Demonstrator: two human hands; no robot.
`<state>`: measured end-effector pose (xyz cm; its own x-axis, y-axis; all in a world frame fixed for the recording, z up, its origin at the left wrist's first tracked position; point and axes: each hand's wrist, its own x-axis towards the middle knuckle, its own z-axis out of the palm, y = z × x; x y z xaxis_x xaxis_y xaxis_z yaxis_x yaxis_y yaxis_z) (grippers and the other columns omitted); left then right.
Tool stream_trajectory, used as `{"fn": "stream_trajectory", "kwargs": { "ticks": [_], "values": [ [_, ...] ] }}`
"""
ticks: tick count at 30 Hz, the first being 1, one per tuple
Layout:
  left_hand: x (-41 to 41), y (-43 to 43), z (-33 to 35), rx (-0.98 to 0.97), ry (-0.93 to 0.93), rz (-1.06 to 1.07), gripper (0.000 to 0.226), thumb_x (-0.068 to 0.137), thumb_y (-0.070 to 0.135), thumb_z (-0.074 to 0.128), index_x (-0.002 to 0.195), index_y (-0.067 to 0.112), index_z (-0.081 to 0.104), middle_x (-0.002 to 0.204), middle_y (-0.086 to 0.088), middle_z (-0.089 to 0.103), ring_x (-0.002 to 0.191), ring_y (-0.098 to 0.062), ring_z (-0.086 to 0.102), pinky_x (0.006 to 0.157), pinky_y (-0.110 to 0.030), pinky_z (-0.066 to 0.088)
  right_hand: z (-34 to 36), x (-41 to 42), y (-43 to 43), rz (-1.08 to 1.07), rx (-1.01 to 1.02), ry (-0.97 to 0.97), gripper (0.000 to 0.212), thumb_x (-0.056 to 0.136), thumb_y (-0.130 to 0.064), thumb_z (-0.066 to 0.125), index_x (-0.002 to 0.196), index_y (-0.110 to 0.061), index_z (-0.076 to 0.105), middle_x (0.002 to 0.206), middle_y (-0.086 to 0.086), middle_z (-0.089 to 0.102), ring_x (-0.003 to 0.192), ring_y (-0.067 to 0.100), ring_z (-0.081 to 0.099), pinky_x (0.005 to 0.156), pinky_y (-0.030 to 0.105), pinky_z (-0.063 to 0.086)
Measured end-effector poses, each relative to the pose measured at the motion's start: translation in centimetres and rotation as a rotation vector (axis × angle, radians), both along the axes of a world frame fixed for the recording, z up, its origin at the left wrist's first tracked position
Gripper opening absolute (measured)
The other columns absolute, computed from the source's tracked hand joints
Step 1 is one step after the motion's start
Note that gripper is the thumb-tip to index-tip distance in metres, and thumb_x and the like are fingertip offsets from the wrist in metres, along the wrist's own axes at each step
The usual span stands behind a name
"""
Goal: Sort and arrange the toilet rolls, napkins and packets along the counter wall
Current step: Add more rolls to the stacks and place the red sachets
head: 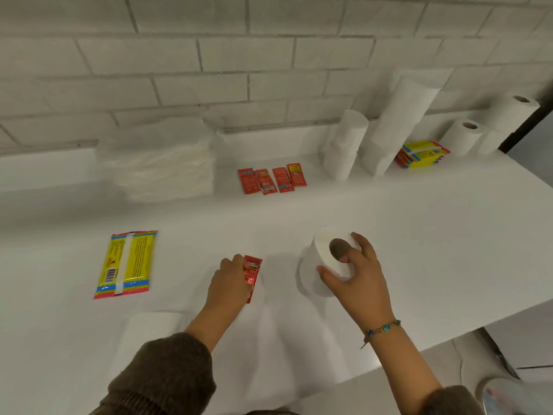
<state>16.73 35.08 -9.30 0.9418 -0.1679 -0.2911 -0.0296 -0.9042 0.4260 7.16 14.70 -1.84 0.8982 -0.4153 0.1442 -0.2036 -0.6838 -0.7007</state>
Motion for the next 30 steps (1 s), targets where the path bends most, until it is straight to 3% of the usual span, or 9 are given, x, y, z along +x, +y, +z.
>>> {"fn": "stream_trajectory", "kwargs": {
  "ticks": [6,10,13,17,22,26,30],
  "values": [
    [0.1,0.2,0.0,-0.014,-0.044,-0.041,0.024,0.082,0.024,0.067,0.105,0.021,0.059,0.112,-0.005,0.062,0.100,-0.021,0.057,0.084,-0.028,0.048,0.0,-0.9,-0.3,-0.019,-0.011,0.002,0.035,0.071,-0.036,0.076,0.099,-0.022,0.060,0.148,-0.005,0.032,0.124,0.017,0.042,0.087,0.023,0.039],
    [0.4,-0.6,0.1,-0.095,-0.018,-0.053,0.014,0.082,0.016,0.065,0.095,0.023,0.061,0.109,-0.007,0.061,0.089,-0.021,0.059,0.074,-0.023,0.045,0.5,-1.1,-1.2,-0.036,-0.024,-0.012,0.035,0.071,-0.036,0.076,0.097,-0.020,0.060,0.148,-0.005,0.032,0.125,0.017,0.042,0.087,0.021,0.039],
    [1.4,-2.1,0.8,-0.179,-0.011,-0.039,0.024,0.082,0.009,0.064,0.103,0.019,0.067,0.116,-0.008,0.062,0.093,-0.021,0.061,0.073,-0.021,0.045,1.1,-0.7,-2.7,-0.062,-0.040,-0.030,0.037,0.071,-0.036,0.076,0.099,-0.017,0.061,0.148,-0.006,0.032,0.124,0.017,0.043,0.084,0.021,0.040],
    [4.1,-5.5,3.7,-0.234,-0.075,-0.049,0.030,0.085,0.011,0.062,0.114,0.018,0.067,0.125,-0.007,0.060,0.104,-0.023,0.061,0.089,-0.025,0.046,1.5,0.3,-5.4,-0.088,-0.025,-0.067,0.032,0.071,-0.036,0.076,0.094,-0.022,0.059,0.148,-0.007,0.032,0.122,0.017,0.044,0.086,0.025,0.042],
    [7.8,-11.4,5.9,-0.385,-0.183,-0.063,0.035,0.086,0.012,0.063,0.120,0.016,0.063,0.124,-0.008,0.058,0.106,-0.025,0.058,0.089,-0.025,0.043,1.4,2.3,-10.1,-0.078,-0.006,-0.088,0.029,0.070,-0.035,0.077,0.087,-0.027,0.054,0.146,-0.009,0.033,0.121,0.015,0.046,0.083,0.024,0.043],
    [12.2,-17.2,5.8,-0.537,-0.050,0.026,0.047,0.081,-0.003,0.063,0.125,0.016,0.058,0.130,-0.010,0.057,0.106,-0.026,0.061,0.089,-0.026,0.047,0.5,4.3,-15.6,0.001,-0.041,-0.050,0.033,0.069,-0.038,0.076,0.093,-0.023,0.060,0.147,-0.009,0.032,0.123,0.016,0.044,0.085,0.023,0.043],
    [17.1,-21.9,5.1,-0.452,-0.067,0.127,0.050,0.084,0.002,0.060,0.131,0.015,0.053,0.134,-0.013,0.054,0.117,-0.029,0.054,0.092,-0.027,0.043,0.1,6.6,-20.6,0.108,-0.083,0.010,0.035,0.070,-0.040,0.075,0.097,-0.023,0.060,0.149,-0.010,0.029,0.125,0.016,0.041,0.089,0.021,0.040]
  ]
}}
